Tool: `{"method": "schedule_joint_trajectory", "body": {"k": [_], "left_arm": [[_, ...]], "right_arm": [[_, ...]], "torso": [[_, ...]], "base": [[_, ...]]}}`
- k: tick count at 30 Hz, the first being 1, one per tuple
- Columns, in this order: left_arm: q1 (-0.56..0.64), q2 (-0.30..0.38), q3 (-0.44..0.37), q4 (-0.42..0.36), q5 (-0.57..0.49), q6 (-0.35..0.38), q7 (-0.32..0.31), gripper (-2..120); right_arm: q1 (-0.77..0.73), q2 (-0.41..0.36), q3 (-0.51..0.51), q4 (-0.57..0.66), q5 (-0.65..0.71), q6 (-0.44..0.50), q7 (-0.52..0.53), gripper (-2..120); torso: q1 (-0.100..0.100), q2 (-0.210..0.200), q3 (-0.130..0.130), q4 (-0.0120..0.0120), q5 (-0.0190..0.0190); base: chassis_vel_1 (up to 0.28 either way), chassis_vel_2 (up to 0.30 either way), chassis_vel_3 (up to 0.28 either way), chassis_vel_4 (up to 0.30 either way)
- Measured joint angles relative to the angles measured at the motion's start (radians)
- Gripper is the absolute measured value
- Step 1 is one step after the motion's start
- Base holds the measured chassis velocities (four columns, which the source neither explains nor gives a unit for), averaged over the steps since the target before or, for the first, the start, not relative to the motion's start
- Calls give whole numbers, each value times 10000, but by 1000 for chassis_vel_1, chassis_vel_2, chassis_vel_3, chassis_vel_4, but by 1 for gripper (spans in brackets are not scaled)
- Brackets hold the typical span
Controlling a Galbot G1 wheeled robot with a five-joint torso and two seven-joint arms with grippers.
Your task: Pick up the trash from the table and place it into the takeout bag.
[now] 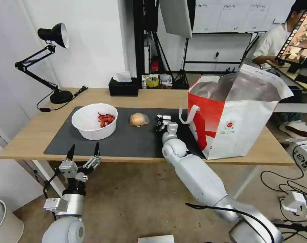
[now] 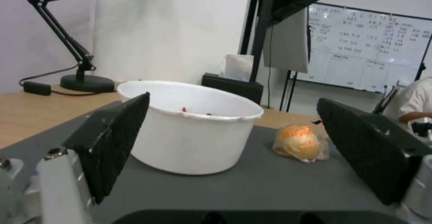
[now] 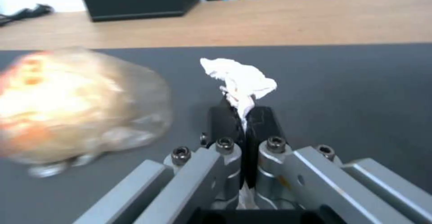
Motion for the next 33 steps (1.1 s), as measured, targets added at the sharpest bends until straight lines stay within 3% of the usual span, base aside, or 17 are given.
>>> {"method": "schedule_joint_trajectory", "body": {"k": [18,33], "left_arm": [[128,-22,7,-233,24,7,-3,100],[236,8,-69,-427,46,35,-11,100]], "right_arm": [[-413,-1025,-801,2923,-8,40,-291,0],[-630,-1586,-622,5892,-33,102,-691,0]], "torso": [[0,0,0,0,0],[0,0,0,0,0]], "base": [[0,0,0,0],[0,0,0,0]]}}
